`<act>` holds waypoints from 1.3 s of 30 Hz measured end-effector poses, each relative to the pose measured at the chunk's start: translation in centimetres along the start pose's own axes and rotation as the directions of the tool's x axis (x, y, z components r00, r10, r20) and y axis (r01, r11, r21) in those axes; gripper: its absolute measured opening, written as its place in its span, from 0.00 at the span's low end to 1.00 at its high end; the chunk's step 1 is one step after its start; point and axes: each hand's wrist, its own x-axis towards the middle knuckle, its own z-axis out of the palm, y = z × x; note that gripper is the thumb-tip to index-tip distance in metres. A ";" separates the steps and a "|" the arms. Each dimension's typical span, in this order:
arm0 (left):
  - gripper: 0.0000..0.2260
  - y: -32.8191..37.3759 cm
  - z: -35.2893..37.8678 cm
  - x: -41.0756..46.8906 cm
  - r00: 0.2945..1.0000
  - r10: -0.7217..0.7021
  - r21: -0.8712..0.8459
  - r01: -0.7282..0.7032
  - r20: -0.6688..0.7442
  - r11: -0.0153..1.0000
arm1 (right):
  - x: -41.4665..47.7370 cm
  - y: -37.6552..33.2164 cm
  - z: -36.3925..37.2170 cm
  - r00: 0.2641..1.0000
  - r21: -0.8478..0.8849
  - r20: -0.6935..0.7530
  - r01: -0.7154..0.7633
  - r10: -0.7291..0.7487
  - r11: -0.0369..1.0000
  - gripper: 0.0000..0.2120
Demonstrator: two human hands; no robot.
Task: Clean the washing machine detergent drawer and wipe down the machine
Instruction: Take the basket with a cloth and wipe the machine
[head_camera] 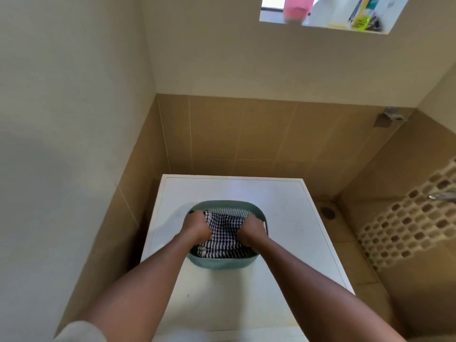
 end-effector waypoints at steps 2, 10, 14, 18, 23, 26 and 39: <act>0.12 0.2 0.9 0.3 1.000 0.017 0.117 -0.016 -0.011 0.993 | 0.4 0.1 0.7 1.000 -0.044 0.011 -0.017 0.018 0.999 0.06; 0.11 0.2 2.6 0.3 0.993 0.072 0.324 -0.040 -0.088 0.945 | 1.2 1.1 1.5 0.999 -0.155 0.011 0.046 -0.045 0.987 0.09; 0.09 0.9 1.6 -0.6 0.964 0.210 0.532 -0.092 -0.165 0.842 | 0.3 0.9 0.4 0.964 -0.237 -0.140 0.187 -0.224 0.953 0.06; 0.08 1.0 -0.1 -1.7 0.867 0.416 0.642 -0.157 -0.273 0.750 | -0.7 0.8 -2.5 0.859 -0.319 -0.343 0.275 -0.381 0.907 0.09; 0.13 -1.3 -1.1 -3.1 0.890 0.261 0.549 -0.015 -0.373 0.836 | -1.7 4.4 -4.2 0.908 -0.289 -0.353 0.124 -0.226 0.949 0.14; 0.11 -2.0 -0.6 -4.1 0.935 0.068 0.370 0.070 -0.348 0.926 | -2.7 6.4 -3.2 0.955 -0.274 -0.259 0.072 -0.146 0.959 0.16; 0.09 9.3 1.1 -10.0 0.904 0.307 0.454 -0.149 -0.297 0.878 | -9.8 14.7 -12.6 0.893 -0.142 -0.439 0.040 -0.099 0.989 0.07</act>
